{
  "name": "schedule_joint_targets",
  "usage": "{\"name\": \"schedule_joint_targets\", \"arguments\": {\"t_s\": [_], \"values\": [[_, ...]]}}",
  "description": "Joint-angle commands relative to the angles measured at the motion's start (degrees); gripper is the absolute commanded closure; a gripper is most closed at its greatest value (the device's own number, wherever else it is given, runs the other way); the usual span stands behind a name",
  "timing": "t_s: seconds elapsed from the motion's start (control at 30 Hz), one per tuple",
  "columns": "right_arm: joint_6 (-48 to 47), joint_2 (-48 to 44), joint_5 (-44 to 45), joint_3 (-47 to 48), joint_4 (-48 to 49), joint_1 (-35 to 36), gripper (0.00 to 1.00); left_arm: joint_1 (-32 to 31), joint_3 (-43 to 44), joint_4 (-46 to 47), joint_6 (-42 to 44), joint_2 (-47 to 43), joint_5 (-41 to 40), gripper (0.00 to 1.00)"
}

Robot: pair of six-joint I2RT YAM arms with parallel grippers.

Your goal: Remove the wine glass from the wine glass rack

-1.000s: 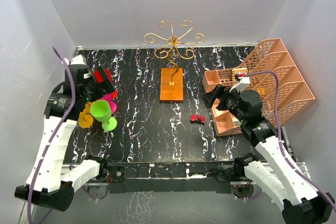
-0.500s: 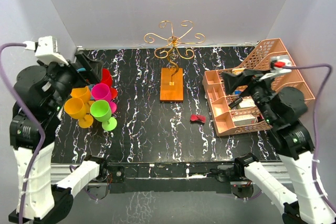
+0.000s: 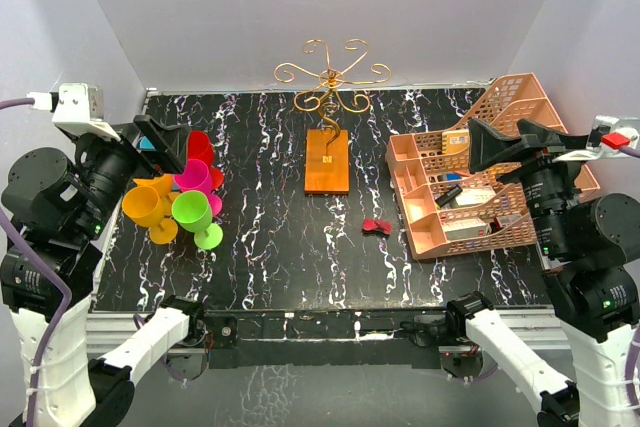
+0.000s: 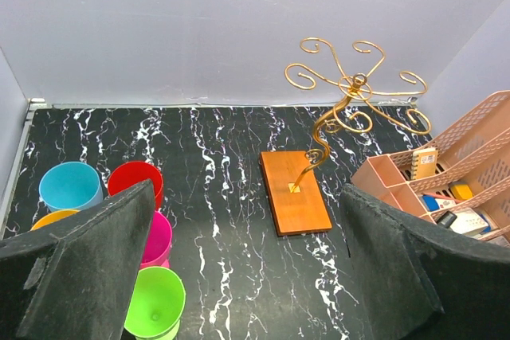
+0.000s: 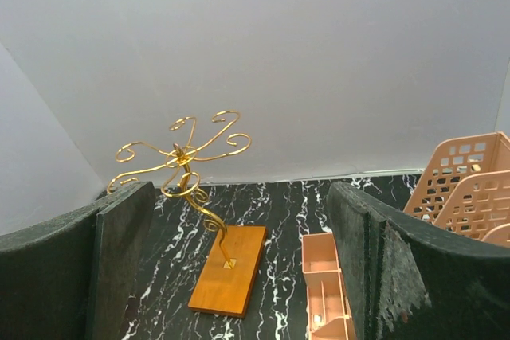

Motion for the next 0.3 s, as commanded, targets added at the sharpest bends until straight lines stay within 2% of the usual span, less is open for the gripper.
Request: {"name": "schedule_joint_targets", "arguments": {"t_s": [0.0, 0.2, 0.27], "values": [[0.0, 0.9, 1.6, 1.8, 0.3, 0.1, 0.01, -0.2, 0.7, 1.0, 1.1, -0.5, -0.4, 0.03], [-1.7, 0.0, 0.2, -0.3, 2.2, 0.1, 0.01, -0.1, -0.4, 1.5, 1.1, -0.5, -0.3, 0.03], [-0.5, 1.4, 3.1, 1.2, 0.1, 0.2, 0.01, -0.2, -0.3, 1.7, 1.0, -0.5, -0.1, 0.03]]}}
